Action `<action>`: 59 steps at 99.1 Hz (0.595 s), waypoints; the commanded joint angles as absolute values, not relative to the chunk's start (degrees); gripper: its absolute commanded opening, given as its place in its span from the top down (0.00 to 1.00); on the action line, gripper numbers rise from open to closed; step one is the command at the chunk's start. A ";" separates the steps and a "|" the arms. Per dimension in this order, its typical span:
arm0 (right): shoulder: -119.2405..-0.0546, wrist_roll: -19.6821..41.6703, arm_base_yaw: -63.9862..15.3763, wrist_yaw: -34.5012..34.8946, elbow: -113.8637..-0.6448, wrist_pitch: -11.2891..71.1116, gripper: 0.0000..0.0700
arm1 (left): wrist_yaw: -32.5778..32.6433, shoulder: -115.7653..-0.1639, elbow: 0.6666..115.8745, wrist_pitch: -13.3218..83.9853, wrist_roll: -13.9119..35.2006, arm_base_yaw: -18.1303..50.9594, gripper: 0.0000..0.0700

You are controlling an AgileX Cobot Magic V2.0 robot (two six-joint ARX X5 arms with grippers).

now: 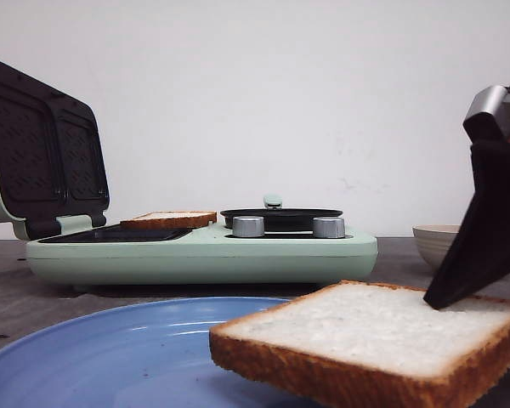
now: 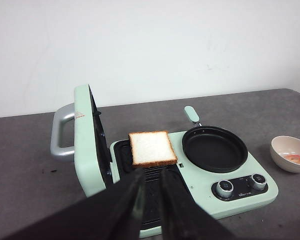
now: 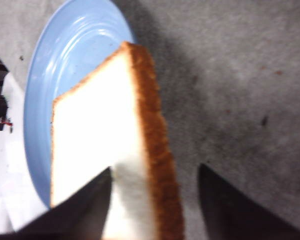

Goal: Make breakfast with bread and shrimp
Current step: 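Lift the right gripper's bread slice up over the blue plate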

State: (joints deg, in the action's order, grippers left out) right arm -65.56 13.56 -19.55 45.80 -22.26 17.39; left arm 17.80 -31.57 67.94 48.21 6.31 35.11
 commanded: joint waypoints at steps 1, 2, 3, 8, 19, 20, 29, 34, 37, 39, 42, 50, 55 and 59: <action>-66.30 14.13 -19.90 46.72 -22.94 16.99 0.77 | 17.69 -31.90 68.66 47.75 5.37 35.48 1.00; -66.30 14.26 -19.90 46.74 -22.94 16.93 0.78 | 17.67 -31.90 68.66 47.75 5.37 35.48 1.00; -66.30 14.39 -19.90 46.78 -22.94 16.82 0.80 | 17.69 -31.90 68.66 47.75 5.37 35.48 1.00; -66.30 14.83 -19.88 47.24 -22.94 16.38 0.92 | 17.69 -31.90 68.66 47.72 5.34 35.48 1.00; -66.19 16.25 -19.86 50.13 -23.11 14.74 1.00 | 17.69 -31.90 68.66 47.55 5.17 35.48 1.00; -66.19 16.45 -19.86 50.35 -23.20 14.57 1.00 | 17.69 -31.90 68.66 47.53 5.17 35.48 1.00; -66.08 17.80 -19.86 51.51 -24.82 13.98 1.00 | 17.69 -31.90 68.66 46.98 5.15 35.48 1.00; -66.06 18.09 -19.86 51.66 -26.52 14.04 1.00 | 17.69 -31.90 68.66 46.59 5.15 35.48 1.00; -66.06 18.11 -19.86 51.66 -27.79 14.20 1.00 | 17.69 -31.90 68.66 46.41 5.15 35.48 1.00; -66.06 18.22 -19.86 51.68 -28.73 14.22 1.00 | 17.69 -31.90 68.66 46.33 5.15 35.48 1.00; -66.06 18.57 -19.88 51.83 -30.24 14.20 1.00 | 17.69 -31.90 68.66 46.22 5.15 35.48 1.00; -66.06 19.66 -19.92 52.51 -34.87 14.06 1.00 | 17.69 -31.90 68.66 46.22 5.15 35.48 1.00; -66.08 21.45 -20.18 52.27 -37.89 12.93 1.00 | 17.69 -31.90 68.66 46.22 5.17 35.48 1.00; -66.11 23.90 -20.51 51.79 -40.14 10.98 1.00 | 17.69 -31.90 68.66 46.22 5.17 35.48 1.00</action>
State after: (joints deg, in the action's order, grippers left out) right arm -65.56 19.75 -19.88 51.81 -36.71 13.65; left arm 17.80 -31.57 67.94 46.87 5.48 35.11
